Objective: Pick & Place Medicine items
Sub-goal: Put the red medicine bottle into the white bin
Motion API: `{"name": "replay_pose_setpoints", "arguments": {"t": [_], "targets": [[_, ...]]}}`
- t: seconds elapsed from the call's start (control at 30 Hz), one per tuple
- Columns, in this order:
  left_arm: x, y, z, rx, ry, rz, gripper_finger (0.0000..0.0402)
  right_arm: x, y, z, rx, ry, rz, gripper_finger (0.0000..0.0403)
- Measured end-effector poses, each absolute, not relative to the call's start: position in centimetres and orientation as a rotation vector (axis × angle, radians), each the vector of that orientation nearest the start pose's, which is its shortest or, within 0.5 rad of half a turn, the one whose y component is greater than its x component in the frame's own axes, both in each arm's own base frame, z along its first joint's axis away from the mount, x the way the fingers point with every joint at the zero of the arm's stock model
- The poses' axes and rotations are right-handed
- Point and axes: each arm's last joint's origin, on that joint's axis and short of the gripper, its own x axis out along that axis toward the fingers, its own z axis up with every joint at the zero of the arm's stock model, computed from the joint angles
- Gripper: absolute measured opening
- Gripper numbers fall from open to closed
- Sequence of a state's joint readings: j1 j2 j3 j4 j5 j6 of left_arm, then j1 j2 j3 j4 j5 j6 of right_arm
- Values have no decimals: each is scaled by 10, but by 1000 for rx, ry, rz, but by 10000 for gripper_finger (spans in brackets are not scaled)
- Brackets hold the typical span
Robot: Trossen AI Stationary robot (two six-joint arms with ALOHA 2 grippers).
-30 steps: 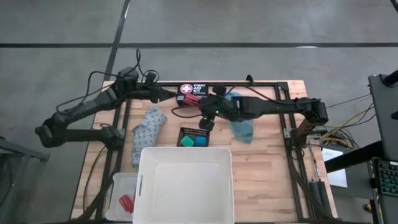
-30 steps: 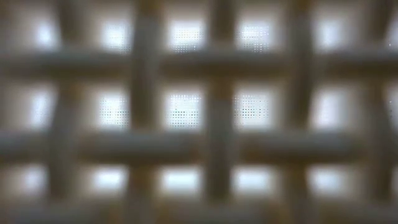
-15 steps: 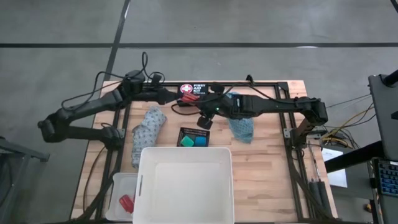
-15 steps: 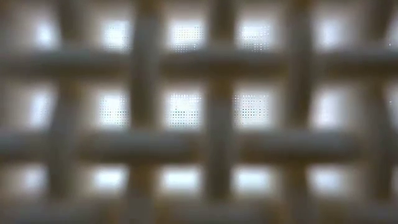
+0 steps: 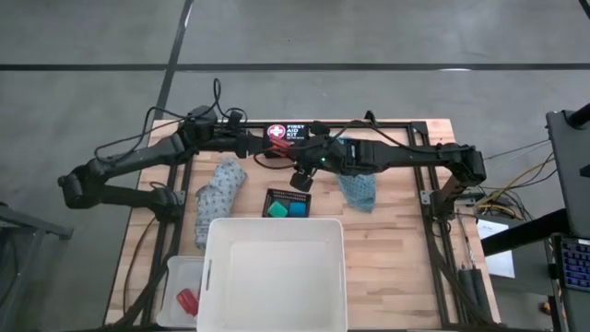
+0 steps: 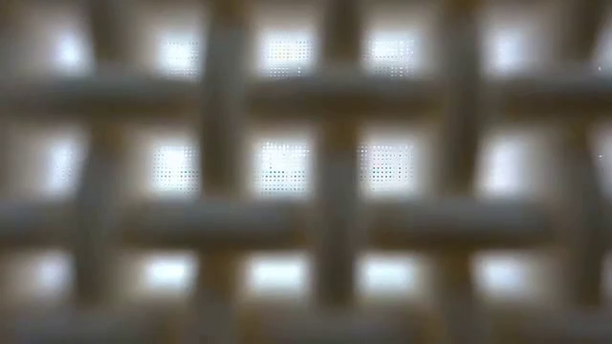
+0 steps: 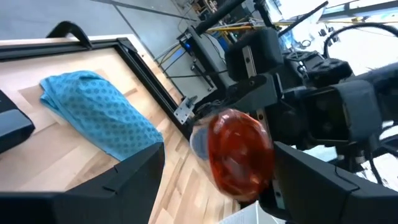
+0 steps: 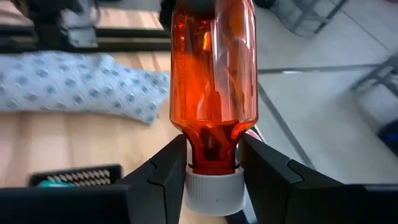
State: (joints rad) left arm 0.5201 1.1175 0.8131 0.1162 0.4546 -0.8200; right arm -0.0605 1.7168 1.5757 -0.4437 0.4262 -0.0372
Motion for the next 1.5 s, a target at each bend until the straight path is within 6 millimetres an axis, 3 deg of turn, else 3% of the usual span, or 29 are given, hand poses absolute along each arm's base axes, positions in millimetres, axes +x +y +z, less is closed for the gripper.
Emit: {"name": "replay_pose_setpoints", "arguments": {"t": [0.5,1.03,1.5], "targets": [[224,107,307,-902,136,121,282,390,-34,341,-155,542,-393,132],[224,107,307,-929,139,128,126,390,-35,339,-158,550,-397,136],[224,107,307,-933,141,128,129,390,-34,339,-158,550,-396,152]]}}
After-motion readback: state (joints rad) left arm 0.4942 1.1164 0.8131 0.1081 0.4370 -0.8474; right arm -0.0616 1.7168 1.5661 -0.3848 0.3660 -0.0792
